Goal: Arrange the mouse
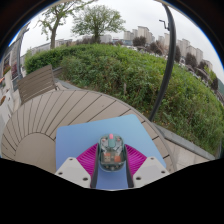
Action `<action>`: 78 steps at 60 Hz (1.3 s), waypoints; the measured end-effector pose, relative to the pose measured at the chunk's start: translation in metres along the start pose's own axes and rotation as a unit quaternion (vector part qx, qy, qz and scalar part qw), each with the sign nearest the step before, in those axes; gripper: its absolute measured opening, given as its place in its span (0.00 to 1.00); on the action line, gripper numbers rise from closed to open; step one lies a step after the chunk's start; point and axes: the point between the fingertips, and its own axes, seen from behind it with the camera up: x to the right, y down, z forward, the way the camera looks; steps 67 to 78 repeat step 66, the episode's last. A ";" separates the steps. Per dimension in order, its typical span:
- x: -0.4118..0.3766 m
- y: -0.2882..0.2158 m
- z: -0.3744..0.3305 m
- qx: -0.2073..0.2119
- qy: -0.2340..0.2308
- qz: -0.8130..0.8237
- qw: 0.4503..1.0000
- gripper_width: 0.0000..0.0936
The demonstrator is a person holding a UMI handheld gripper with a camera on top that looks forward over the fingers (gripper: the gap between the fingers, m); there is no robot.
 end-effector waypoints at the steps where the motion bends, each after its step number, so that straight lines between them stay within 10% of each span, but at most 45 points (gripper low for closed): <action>1: 0.000 0.003 0.001 -0.002 -0.002 -0.002 1.000 0.45; 5: -0.004 0.002 -0.003 0.001 -0.018 -0.008 1.000 0.54; 10: 0.001 -0.004 -0.016 -0.012 -0.011 -0.016 1.000 0.92; 40: -0.047 0.024 -0.320 -0.062 -0.065 -0.025 0.996 0.91; 78: -0.059 0.034 -0.344 -0.043 -0.052 -0.016 0.998 0.91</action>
